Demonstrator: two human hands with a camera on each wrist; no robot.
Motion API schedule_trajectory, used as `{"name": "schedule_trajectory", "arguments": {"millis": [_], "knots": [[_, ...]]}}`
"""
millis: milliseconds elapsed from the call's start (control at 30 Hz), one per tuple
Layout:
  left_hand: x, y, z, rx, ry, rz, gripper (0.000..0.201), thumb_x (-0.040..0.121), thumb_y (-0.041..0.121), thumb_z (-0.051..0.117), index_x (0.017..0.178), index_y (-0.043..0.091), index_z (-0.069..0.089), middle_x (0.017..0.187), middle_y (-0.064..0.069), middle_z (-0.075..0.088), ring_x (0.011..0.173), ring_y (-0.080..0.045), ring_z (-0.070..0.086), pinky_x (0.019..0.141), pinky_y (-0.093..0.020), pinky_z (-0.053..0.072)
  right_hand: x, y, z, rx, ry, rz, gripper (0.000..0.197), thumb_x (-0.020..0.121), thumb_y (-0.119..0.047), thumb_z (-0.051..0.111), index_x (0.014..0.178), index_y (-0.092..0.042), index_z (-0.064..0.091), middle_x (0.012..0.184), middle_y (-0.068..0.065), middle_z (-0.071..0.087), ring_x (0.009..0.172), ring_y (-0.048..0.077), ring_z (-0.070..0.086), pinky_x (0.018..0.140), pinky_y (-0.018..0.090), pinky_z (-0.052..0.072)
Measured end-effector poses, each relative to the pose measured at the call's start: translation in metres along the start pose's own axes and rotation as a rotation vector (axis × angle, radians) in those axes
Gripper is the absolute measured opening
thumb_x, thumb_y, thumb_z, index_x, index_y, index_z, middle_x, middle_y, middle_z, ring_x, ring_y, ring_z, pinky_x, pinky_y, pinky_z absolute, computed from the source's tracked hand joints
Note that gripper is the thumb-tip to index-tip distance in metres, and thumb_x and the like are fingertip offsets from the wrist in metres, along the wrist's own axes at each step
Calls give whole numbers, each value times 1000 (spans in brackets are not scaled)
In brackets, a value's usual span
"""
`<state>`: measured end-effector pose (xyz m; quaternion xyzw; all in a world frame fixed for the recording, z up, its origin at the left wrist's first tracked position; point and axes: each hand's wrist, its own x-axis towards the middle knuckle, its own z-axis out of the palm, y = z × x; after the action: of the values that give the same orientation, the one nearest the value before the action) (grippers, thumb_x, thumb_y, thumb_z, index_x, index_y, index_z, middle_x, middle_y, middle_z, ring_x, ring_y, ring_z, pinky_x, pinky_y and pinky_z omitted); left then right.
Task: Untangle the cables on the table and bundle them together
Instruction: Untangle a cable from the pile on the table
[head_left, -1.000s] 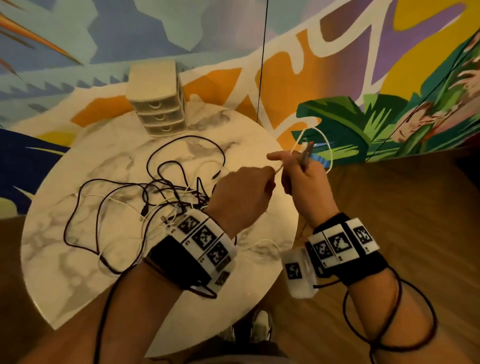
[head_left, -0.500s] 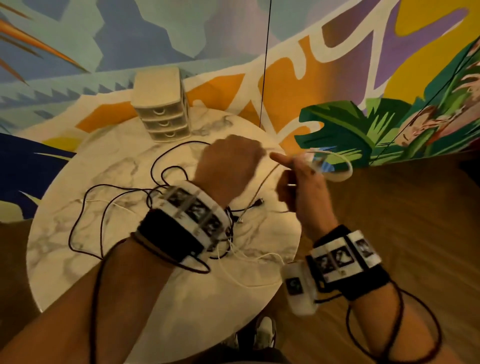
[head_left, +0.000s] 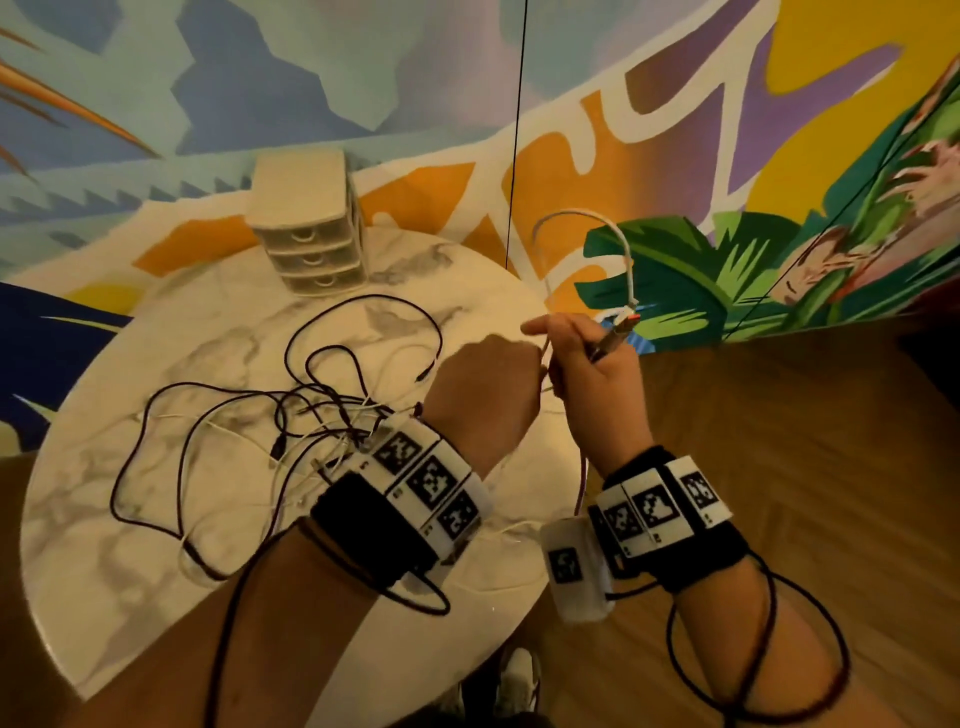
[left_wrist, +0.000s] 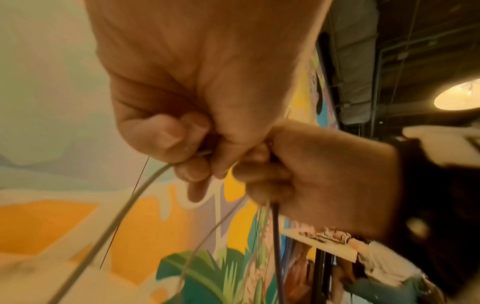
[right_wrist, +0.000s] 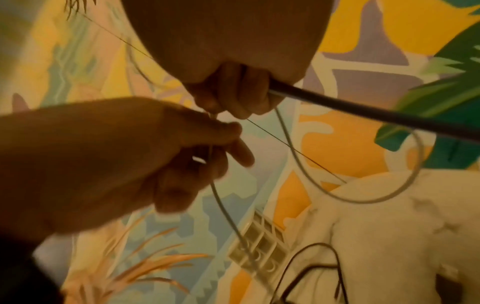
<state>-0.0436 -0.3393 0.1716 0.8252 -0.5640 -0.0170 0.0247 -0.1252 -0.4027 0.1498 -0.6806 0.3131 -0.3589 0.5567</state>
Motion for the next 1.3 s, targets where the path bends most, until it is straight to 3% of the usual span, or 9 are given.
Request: {"name": "schedule_trajectory", "arguments": {"millis": [100,267,400,567,700,800,933,1133,1300], "knots": [[-5,-3,20,-193,-66,-49,26,98,32,39,96,18,62,91,-9,63,83,-30,61,62,-35,41,3,4,-8,-5,-3,41,29,100,-14,43,77,-13,61,54,-10,45,48,-1,41,50,12,35],[-11,-55,61,-600,-299,-265,23,98,26,45,81,15,57,91,-15,65,68,-23,55,65,-34,45,40,-14,-76,458,565,124,28,98,-17,39,74,-22,53,45,-10,39,40,7,32,41,21,24],[3,-111,39,-341,7,-367,26,97,29,44,88,13,63,93,-11,66,85,-28,59,69,-33,42,50,-4,-111,616,755,180,23,99,-23,38,82,-19,53,47,-9,41,38,8,31,38,19,23],[26,-85,-2,-209,243,-151,29,95,33,47,87,14,67,88,-9,67,83,-30,60,65,-36,44,12,24,-41,525,411,514,35,100,-38,39,91,-14,63,53,-4,48,37,6,31,35,17,23],[13,-81,7,-230,237,-165,33,95,37,45,78,16,64,78,-5,63,76,-27,57,64,-38,47,3,20,-16,359,358,397,37,100,-32,43,99,-2,65,51,1,54,38,10,33,39,21,27],[6,-90,4,-293,221,-120,32,95,36,48,76,15,63,75,-4,62,76,-26,56,63,-37,44,4,7,-19,213,246,235,47,99,-32,44,62,-11,64,46,1,45,43,16,35,46,24,29],[2,-55,-2,-239,145,60,24,95,30,48,85,13,63,80,-2,56,77,-23,54,62,-34,36,0,-6,15,-186,-185,277,66,93,-58,38,51,-10,57,47,3,46,45,14,44,51,27,35],[-12,-54,28,-280,179,-11,22,92,27,51,112,22,61,97,1,66,87,-22,60,69,-39,49,11,8,25,-229,-124,305,53,99,-33,44,54,-10,60,45,-2,52,39,5,46,54,26,37],[-24,-95,77,-319,81,-278,14,90,25,53,90,17,64,93,-3,60,82,-26,60,66,-37,49,30,-22,-3,162,196,109,44,101,-24,38,66,-16,63,46,-5,52,43,6,41,49,22,34]]}}
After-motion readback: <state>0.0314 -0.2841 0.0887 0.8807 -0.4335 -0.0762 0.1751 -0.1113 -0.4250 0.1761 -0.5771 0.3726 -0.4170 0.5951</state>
